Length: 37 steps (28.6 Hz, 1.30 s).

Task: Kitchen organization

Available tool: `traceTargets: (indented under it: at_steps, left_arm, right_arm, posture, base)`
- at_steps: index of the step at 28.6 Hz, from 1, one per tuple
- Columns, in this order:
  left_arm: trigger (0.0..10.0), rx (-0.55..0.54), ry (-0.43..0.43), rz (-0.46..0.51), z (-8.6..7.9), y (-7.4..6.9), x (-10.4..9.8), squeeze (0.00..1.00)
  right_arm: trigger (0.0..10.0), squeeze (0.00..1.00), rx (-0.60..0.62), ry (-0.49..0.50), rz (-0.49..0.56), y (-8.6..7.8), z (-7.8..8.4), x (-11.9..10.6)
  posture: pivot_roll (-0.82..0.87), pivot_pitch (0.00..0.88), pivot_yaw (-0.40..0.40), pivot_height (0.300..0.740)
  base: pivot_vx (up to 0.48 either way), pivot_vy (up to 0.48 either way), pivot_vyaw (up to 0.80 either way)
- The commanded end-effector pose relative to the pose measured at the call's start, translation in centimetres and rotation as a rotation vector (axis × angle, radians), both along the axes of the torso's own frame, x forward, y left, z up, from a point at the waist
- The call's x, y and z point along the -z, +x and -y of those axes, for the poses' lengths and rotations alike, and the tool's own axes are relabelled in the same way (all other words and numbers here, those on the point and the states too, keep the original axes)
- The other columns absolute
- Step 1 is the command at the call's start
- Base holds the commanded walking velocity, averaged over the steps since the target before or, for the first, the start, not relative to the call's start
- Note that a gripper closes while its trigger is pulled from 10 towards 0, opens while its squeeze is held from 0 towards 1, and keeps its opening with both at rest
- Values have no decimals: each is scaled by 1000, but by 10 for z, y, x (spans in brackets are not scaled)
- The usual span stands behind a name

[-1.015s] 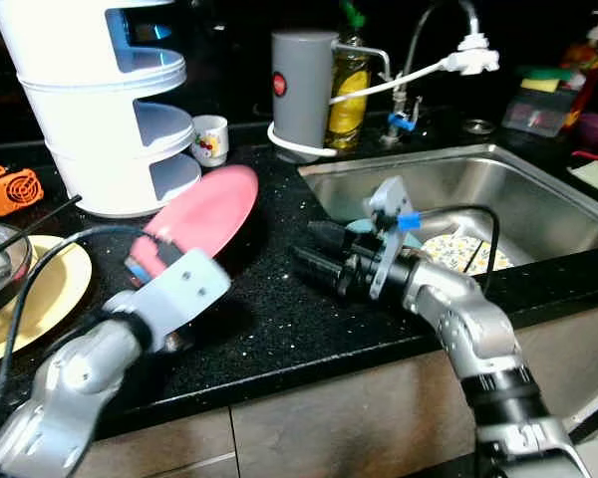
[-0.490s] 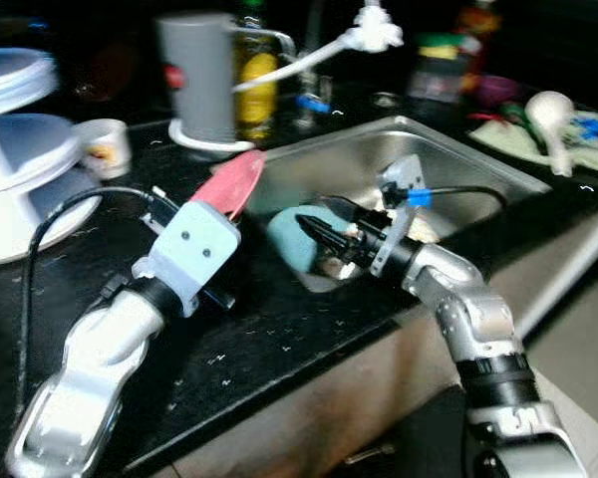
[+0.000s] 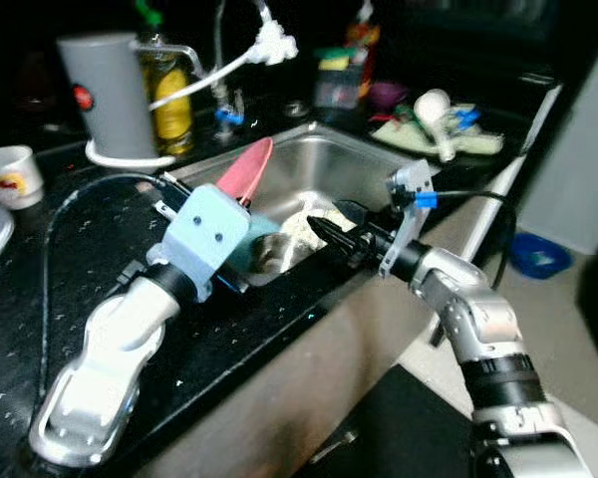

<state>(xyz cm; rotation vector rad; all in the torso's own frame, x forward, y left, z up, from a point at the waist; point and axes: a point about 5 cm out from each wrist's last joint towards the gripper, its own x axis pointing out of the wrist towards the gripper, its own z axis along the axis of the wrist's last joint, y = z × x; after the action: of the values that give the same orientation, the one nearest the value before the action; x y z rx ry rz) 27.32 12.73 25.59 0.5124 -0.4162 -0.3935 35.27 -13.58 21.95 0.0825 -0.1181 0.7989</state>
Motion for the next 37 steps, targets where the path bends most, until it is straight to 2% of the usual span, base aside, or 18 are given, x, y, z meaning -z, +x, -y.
traceTargets:
  at_steps: [1, 9, 14, 32, 37]
  left_arm:
    - [10000, -21, 5, -2, 1, 5, 3, 0]
    - [10000, -30, -50, -18, 1, 12, 0, 0]
    - [10000, -53, -57, -19, -5, 14, -1, 0]
    - [10000, -66, -53, -20, -5, 16, 0, 0]
    - [10000, -95, -52, 6, -8, 18, -2, 0]
  right_arm:
    - [10000, 0, -7, -15, 4, 1, -4, 1]
    - [10000, 0, -17, -29, 7, 1, -7, 4]
    - [10000, 0, -17, -23, 14, 1, -8, 4]
    - [10000, 0, -11, 0, 42, 0, -13, 1]
    - [10000, 0, 23, 11, 61, 1, -10, -3]
  posture:
    - [44, 0, -44, 740]
    - [33, 0, -37, 740]
    - [36, 0, -36, 740]
    - [45, 0, -39, 740]
    - [38, 0, -33, 740]
  base:
    - [0, 0, 0]
    - [0, 0, 0]
    - [0, -423, 0]
    - [0, -414, 0]
    - [0, 0, 739]
